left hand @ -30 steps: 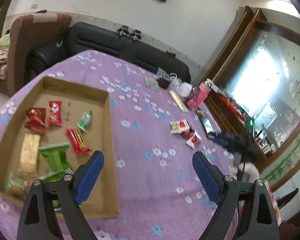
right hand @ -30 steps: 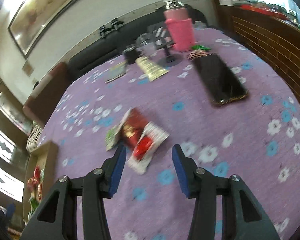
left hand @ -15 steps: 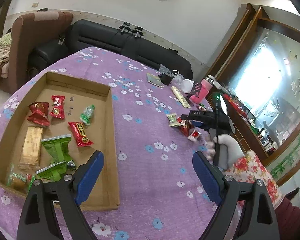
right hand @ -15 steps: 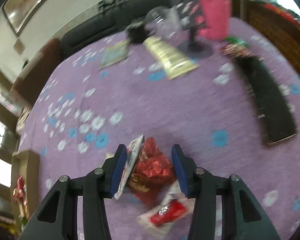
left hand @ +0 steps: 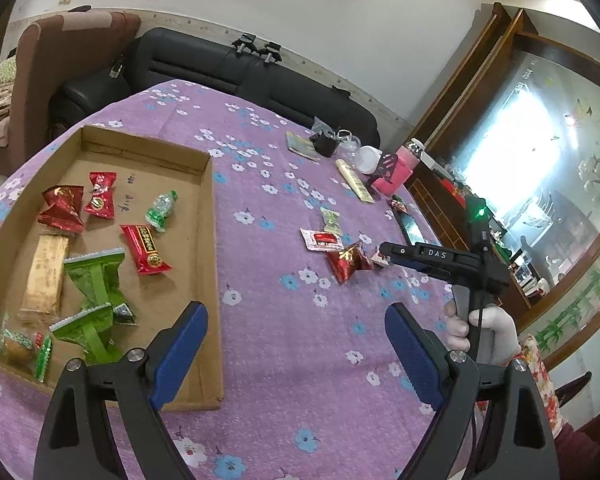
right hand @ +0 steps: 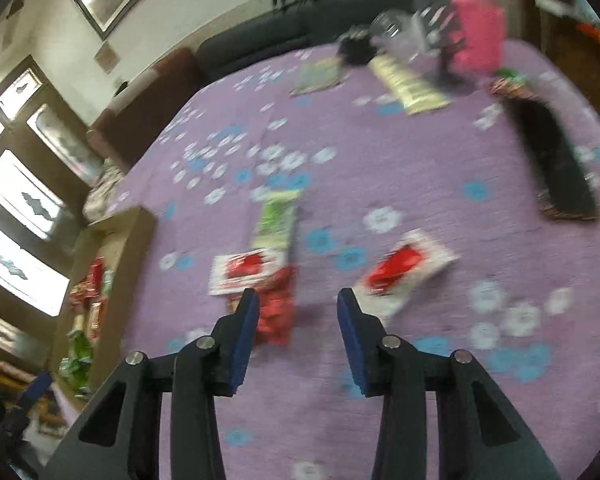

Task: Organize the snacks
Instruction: 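Grasp the red foil candy with the right tool, then grasp the white red-printed packet with the left tool while the right holds the red foil candy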

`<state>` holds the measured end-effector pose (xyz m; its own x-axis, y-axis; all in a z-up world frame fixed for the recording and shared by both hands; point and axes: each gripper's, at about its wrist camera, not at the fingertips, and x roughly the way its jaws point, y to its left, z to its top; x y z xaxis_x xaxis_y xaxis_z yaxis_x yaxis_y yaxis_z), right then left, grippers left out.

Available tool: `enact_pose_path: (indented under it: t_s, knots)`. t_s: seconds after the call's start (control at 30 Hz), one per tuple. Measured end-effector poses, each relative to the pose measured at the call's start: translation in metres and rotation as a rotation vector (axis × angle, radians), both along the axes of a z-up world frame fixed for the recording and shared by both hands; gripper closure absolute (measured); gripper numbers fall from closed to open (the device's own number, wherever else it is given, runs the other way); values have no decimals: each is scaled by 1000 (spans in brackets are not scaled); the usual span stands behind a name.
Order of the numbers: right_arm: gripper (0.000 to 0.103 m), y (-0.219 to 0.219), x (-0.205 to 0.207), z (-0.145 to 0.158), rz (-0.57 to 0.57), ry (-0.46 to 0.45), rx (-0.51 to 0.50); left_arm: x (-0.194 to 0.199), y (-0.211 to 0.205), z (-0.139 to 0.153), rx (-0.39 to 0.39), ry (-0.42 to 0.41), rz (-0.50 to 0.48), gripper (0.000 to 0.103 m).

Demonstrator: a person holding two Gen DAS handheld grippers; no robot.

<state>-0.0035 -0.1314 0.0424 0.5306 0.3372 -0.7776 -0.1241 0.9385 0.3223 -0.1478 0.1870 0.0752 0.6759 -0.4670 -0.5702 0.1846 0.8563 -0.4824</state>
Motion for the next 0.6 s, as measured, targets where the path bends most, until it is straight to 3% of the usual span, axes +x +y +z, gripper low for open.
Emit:
enact_pose_path:
  t_s: [0.37, 0.5, 0.53, 0.57, 0.6]
  knots:
    - [47, 30, 1, -32, -43, 50, 128, -1, -6, -2, 13, 14, -3, 11]
    - [47, 50, 3, -34, -67, -7, 51, 1, -6, -3, 21, 27, 0, 11]
    - [49, 54, 3, -33, -61, -19, 21, 3, -6, -3, 23, 29, -2, 11]
    - [67, 57, 2, -33, -56, -27, 4, 4, -7, -2, 26, 31, -5, 11]
    - [72, 58, 2, -35, -42, -26, 2, 7, -9, 1, 33, 30, -12, 11]
